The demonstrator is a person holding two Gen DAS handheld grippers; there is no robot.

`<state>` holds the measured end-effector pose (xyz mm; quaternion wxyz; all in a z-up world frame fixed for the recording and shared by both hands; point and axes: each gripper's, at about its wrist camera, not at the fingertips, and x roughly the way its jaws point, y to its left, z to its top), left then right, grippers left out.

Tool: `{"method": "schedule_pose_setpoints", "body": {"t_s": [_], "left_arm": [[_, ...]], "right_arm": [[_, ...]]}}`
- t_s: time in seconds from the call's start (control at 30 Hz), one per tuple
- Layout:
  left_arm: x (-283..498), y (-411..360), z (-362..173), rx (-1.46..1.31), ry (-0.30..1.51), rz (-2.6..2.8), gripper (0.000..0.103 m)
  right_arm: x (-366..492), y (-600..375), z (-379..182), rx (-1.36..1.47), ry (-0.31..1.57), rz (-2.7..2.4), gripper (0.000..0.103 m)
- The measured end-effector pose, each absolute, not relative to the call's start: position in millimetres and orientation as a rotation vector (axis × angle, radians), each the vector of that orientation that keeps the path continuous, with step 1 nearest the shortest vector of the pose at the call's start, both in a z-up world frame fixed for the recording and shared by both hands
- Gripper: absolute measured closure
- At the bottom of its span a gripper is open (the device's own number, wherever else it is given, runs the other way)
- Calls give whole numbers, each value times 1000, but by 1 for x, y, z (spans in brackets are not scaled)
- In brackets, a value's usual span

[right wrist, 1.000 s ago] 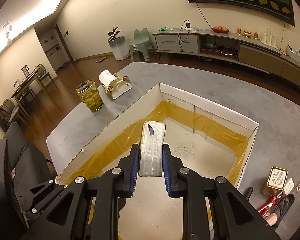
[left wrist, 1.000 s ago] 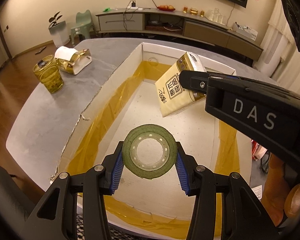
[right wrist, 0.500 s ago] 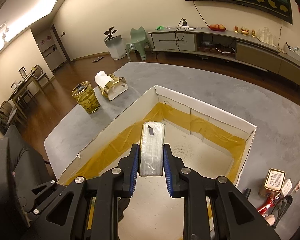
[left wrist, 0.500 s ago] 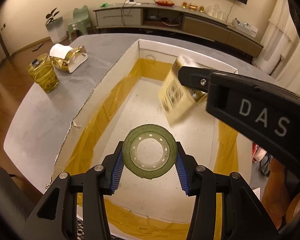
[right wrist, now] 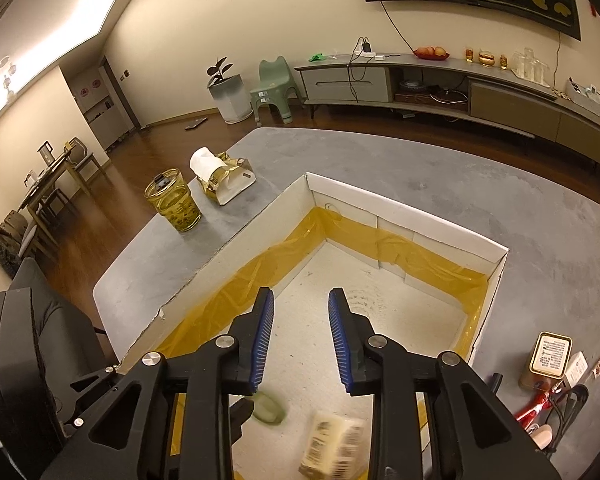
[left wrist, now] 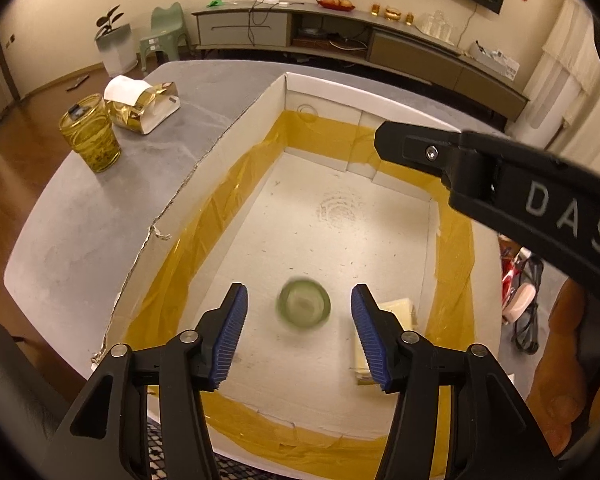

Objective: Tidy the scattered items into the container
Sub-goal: 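Open the left tool to drop the tape while the right tool drops the tissue pack, then move both tools back toward the remaining items on the table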

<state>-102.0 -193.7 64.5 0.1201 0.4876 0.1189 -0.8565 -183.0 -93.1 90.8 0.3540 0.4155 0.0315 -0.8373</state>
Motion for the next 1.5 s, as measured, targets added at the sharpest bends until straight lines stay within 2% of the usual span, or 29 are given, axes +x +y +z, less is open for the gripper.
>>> {"method": "schedule_pose_setpoints", "body": {"t_s": [0.57, 0.9, 1.03, 1.23, 1.5], "left_arm": [[-65, -183, 85, 1358, 405, -2553, 45], [-32, -164, 96, 1276, 323, -2606, 45], [-20, -152, 97, 1263, 262, -2618, 45], [-7, -125, 100, 1252, 199, -2662, 45], [-11, -71, 97, 1290, 118, -2746, 45]], "right_arm": [[-155, -69, 116, 1006, 34, -2130, 63], [-125, -26, 127, 955, -54, -2050, 61], [-106, -5, 117, 930, -43, -2029, 56], [-92, 40, 88, 974, -16, -2038, 55], [-98, 103, 74, 1044, -113, -2068, 55]]}}
